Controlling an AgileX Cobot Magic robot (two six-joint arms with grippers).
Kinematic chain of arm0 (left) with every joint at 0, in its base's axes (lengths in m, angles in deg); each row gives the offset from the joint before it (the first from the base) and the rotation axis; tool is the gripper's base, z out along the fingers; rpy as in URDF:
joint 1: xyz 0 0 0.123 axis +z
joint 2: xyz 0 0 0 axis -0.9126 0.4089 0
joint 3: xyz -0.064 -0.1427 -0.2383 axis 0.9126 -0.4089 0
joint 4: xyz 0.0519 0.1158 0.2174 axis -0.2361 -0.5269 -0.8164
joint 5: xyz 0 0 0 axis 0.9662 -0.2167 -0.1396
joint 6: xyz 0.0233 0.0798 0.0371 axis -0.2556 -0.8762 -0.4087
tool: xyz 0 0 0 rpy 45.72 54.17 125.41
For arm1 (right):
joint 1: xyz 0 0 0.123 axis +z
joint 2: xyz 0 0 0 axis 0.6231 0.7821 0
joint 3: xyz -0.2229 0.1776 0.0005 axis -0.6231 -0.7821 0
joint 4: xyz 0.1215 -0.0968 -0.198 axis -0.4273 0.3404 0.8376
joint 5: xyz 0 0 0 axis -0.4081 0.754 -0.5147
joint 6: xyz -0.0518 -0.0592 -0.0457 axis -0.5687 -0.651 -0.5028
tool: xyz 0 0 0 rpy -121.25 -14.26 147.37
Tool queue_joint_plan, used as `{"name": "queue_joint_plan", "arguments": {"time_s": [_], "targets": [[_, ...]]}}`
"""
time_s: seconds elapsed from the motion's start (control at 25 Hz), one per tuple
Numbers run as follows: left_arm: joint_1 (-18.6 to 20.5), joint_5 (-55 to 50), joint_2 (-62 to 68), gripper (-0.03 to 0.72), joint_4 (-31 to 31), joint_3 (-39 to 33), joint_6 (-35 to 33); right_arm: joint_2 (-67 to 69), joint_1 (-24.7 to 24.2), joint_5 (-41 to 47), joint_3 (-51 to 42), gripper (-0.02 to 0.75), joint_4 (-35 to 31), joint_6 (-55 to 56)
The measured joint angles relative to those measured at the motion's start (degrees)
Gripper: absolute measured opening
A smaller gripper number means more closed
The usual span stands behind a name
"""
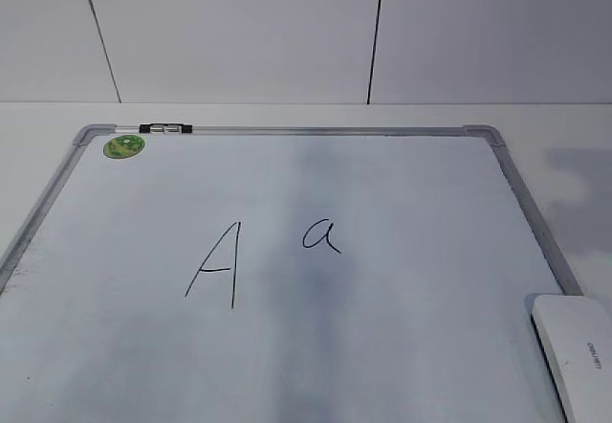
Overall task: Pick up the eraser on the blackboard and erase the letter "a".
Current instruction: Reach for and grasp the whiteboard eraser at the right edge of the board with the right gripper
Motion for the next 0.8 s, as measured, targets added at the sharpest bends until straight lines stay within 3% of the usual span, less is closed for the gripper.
{"name": "queue_joint_plan", "arguments": {"time_s": [0.4,0.8], "targets": [[-2.0,0.0,0.0,0.235,0.0,0.0,0.0,9.55,0.0,8.17,1.5,0.592,-6.83,1.72],[-2.0,0.0,0.0,0.235,0.0,0.0,0.0,15.36,7.07,8.39,1.5,0.592,-0.7,5.01]]}}
